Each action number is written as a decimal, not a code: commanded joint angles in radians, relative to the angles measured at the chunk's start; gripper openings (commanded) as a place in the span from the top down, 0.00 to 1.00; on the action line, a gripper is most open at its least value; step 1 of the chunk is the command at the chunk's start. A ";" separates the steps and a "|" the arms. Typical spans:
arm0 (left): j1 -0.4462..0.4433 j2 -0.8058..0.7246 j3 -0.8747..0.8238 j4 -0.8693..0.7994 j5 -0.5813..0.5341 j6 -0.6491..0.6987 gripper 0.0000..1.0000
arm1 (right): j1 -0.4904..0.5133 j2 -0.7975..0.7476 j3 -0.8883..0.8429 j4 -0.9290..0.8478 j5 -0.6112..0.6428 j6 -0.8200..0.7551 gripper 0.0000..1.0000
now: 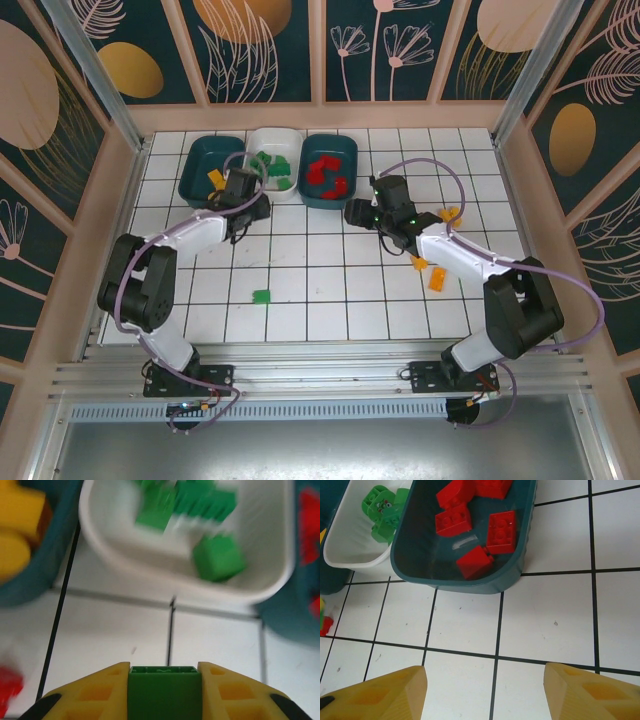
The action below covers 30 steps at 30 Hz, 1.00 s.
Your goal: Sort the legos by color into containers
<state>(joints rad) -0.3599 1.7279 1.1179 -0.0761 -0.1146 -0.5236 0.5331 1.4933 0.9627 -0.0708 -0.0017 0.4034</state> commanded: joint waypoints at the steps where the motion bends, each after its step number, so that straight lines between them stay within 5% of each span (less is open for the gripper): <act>1: 0.001 0.103 0.180 -0.033 -0.018 0.017 0.78 | 0.008 0.015 0.036 0.007 0.012 0.021 0.36; 8: 0.016 0.357 0.551 -0.154 -0.021 0.041 0.71 | 0.008 -0.031 0.015 -0.024 0.067 -0.003 0.37; 11: 0.017 0.393 0.646 -0.206 -0.034 0.056 0.53 | 0.008 -0.053 0.010 -0.038 0.070 -0.011 0.36; 13: 0.017 0.369 0.644 -0.210 -0.039 0.061 0.31 | 0.008 -0.067 0.010 -0.046 0.078 -0.018 0.35; 17: 0.017 0.246 0.535 -0.162 -0.044 0.068 0.08 | 0.008 -0.072 0.016 -0.048 0.090 -0.031 0.34; 21: 0.016 0.083 0.380 -0.158 -0.008 0.022 0.08 | 0.009 -0.061 0.028 -0.036 0.076 -0.036 0.34; 25: -0.016 -0.160 0.004 -0.068 0.061 -0.092 0.09 | 0.008 -0.047 0.016 -0.006 0.059 -0.027 0.34; 30: -0.192 -0.386 -0.335 -0.108 0.044 -0.180 0.09 | 0.008 -0.021 0.003 0.020 0.090 0.010 0.34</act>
<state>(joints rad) -0.4633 1.3956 0.9009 -0.1467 -0.0868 -0.6151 0.5331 1.4517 0.9623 -0.0841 0.0570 0.3950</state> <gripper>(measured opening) 0.912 0.662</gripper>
